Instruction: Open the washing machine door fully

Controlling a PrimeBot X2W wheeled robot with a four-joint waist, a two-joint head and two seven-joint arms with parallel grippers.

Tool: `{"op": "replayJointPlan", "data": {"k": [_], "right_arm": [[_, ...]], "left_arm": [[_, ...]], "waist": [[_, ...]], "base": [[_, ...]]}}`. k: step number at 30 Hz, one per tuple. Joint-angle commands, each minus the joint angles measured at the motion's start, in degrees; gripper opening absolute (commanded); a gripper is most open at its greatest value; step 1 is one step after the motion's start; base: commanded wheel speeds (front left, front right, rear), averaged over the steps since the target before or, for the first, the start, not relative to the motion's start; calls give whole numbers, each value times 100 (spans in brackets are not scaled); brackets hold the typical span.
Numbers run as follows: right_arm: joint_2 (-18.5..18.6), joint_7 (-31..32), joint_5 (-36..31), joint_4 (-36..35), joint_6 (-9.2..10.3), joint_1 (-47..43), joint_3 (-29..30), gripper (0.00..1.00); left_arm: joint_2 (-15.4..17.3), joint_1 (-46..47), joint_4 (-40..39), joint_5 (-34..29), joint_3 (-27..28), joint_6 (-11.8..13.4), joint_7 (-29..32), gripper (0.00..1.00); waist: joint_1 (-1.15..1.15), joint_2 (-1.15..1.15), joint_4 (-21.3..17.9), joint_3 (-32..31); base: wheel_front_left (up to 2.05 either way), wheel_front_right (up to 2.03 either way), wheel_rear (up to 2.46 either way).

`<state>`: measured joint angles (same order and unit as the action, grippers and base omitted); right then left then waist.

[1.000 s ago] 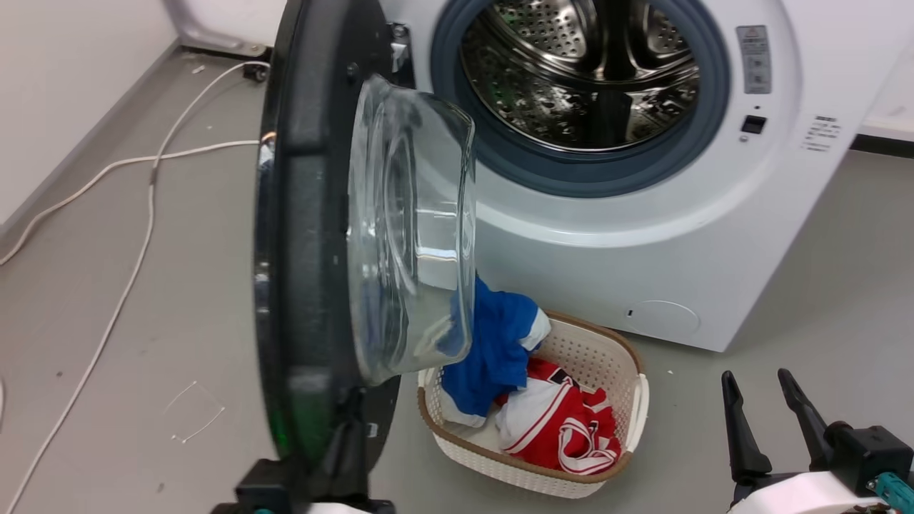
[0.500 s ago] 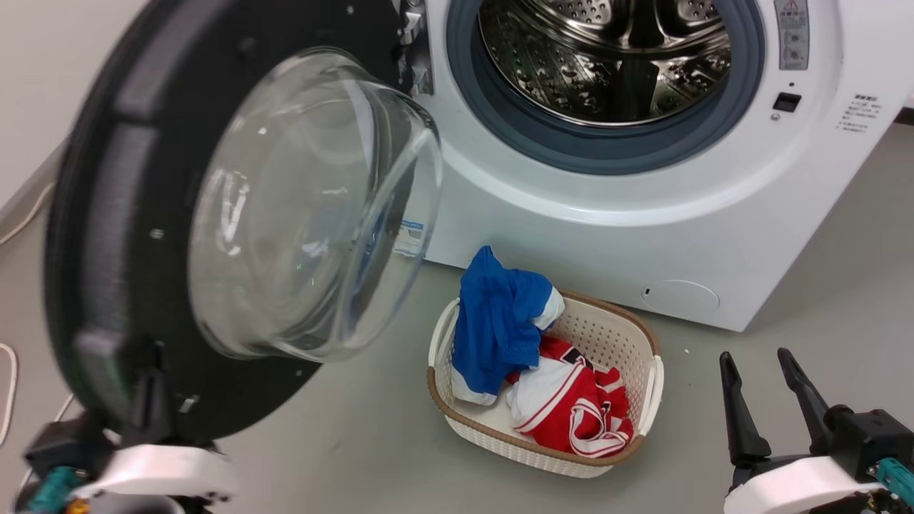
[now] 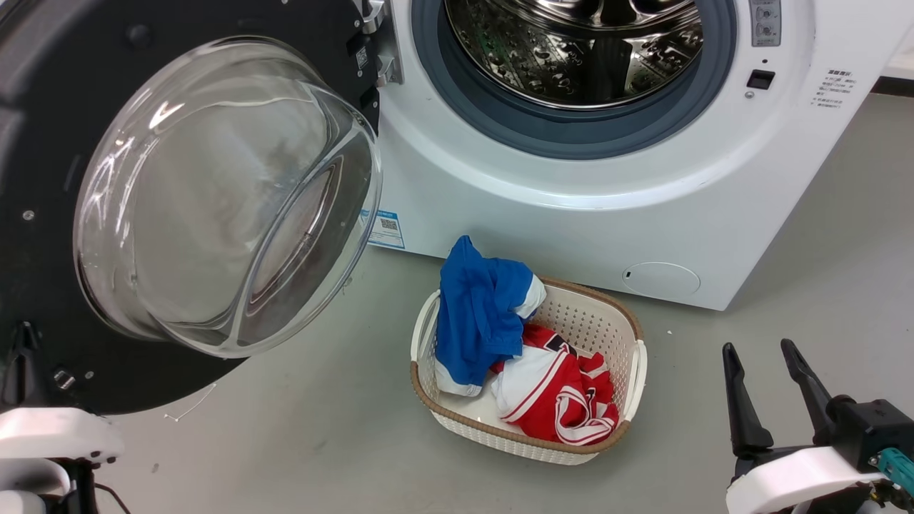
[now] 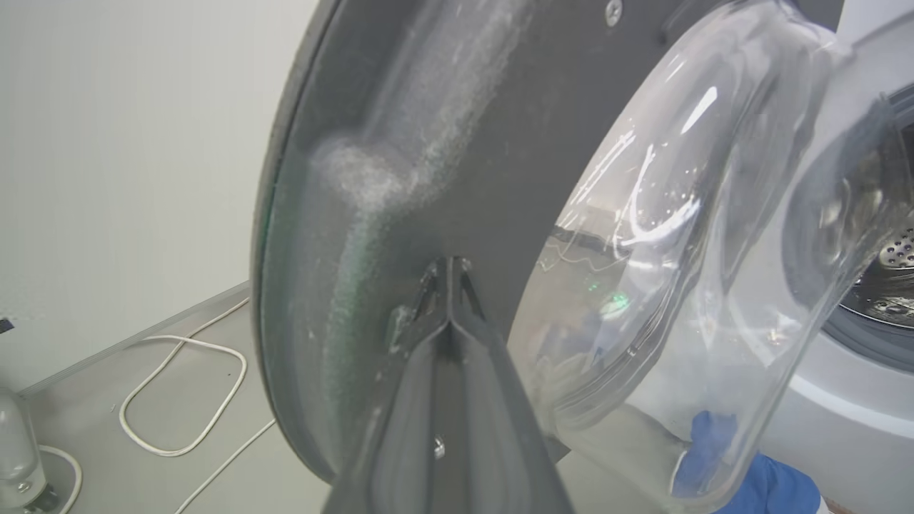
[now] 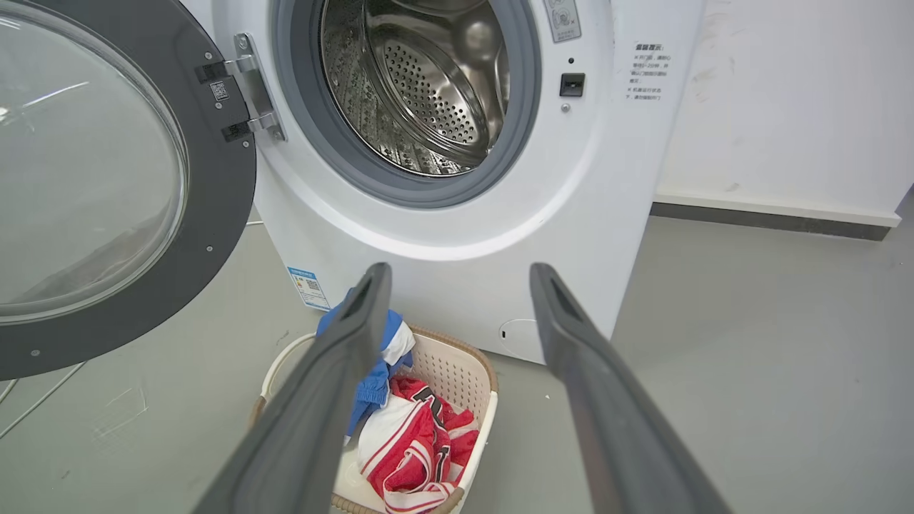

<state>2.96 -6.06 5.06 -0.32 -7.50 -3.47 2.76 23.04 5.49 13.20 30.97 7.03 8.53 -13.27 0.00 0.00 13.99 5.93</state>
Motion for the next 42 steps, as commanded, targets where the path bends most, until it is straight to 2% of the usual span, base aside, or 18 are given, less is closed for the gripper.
{"op": "replayJointPlan", "data": {"k": [1,8,14,17,23,30,31,33,34,35,42], "right_arm": [[-13,0,5,-23,1,70,10,100],[-13,-16,65,61,1,-46,-3,100],[-13,-19,157,149,1,-180,-46,100],[-13,-16,184,163,1,-235,-86,100],[-12,3,180,188,1,-209,-192,100],[-12,9,185,305,1,-108,-328,100],[-11,8,184,322,1,-104,-331,100],[-12,-2,178,342,1,-90,-347,100],[-12,-10,180,351,1,-77,-348,100],[-12,-15,168,357,1,-72,-340,100],[-12,-17,156,420,1,-31,-359,100]], "left_arm": [[77,118,157,22,53,-27,-40,0],[-112,-55,163,-164,-55,33,-130,0],[-308,-561,-382,-518,-355,96,-168,0],[-300,-829,-645,-761,-581,174,-141,0],[-629,-1121,-1182,-1064,-1185,277,1,0],[-923,-925,-1211,-1094,-1703,99,74,0],[-955,-885,-1168,-1101,-1763,60,99,5],[-989,-783,-1090,-1110,-1875,10,136,48],[-999,-741,-1037,-1111,-1921,-7,172,88],[-990,-684,-1006,-1130,-1948,-35,187,100],[-897,-458,-864,-1262,-2063,-48,249,100]], "waist": [[0,0,-18,-8],[0,0,-58,-192],[0,0,-77,-502],[0,0,-132,-592],[0,0,-389,-645],[0,0,-848,-677],[0,0,-909,-687],[0,0,-1038,-702],[0,0,-1100,-710],[0,0,-1152,-717],[0,0,-1497,-749]], "base": [[0,0,0],[0,0,0],[0,0,0],[0,0,0],[0,0,0],[0,0,0],[0,0,0],[0,0,0],[0,0,0],[0,0,0],[0,0,0]]}}
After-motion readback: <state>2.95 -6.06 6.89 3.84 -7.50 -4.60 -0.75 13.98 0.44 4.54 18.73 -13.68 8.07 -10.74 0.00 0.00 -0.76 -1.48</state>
